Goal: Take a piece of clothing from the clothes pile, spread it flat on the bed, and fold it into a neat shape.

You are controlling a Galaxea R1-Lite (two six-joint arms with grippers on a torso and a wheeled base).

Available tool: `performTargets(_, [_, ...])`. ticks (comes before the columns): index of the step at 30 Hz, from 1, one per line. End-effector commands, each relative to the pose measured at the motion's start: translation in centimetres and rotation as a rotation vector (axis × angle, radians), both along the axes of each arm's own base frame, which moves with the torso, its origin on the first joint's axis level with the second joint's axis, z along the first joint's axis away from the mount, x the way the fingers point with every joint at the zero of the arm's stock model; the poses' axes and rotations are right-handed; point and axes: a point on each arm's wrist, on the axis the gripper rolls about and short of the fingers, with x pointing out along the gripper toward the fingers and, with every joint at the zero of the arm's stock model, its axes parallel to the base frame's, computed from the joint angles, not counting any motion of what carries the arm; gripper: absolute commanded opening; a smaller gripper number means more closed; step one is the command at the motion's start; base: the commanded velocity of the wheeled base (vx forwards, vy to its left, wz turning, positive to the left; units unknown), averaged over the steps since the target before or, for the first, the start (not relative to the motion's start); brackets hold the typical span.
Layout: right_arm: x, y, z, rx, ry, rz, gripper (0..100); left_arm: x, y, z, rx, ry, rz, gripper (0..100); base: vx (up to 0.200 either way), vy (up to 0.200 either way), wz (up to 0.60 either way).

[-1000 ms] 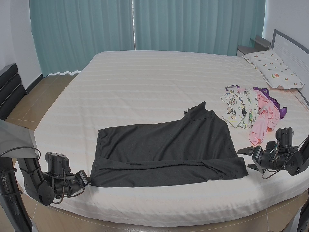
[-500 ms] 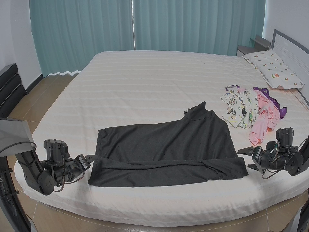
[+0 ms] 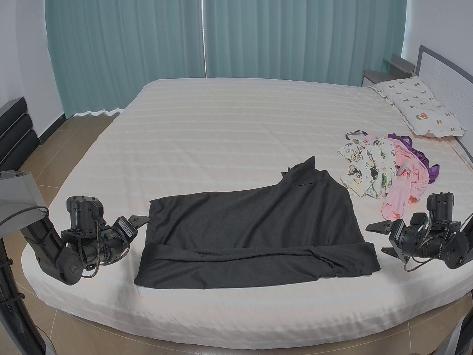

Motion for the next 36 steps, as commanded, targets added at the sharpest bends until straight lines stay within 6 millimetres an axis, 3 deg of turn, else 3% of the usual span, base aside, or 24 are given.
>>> performTargets(1, [0.0, 0.0, 0.2, -0.002, -0.009, 0.001, 100, 0.1, -0.1, -0.2, -0.001, 0.004, -0.003, 100, 0.2, 0.0, 0.0])
performTargets(10, [0.1, 0.0, -0.2, -0.003, 0.006, 0.003, 100, 0.2, -0.1, -1.1, 0.003, 0.032, -0.011, 100, 0.156, 0.0, 0.0])
performTargets(23, [0.0, 0.0, -0.3, -0.004, 0.011, 0.004, 100, -3.7, -0.1, -3.1, 0.156, 0.11, -0.276, 100, 0.0, 0.0, 0.0])
performTargets(36, [0.1, 0.2, -0.8, -0.006, 0.029, 0.013, 100, -2.0, -0.6, -3.6, 0.144, 0.077, -0.309, 100, 0.0, 0.0, 0.0])
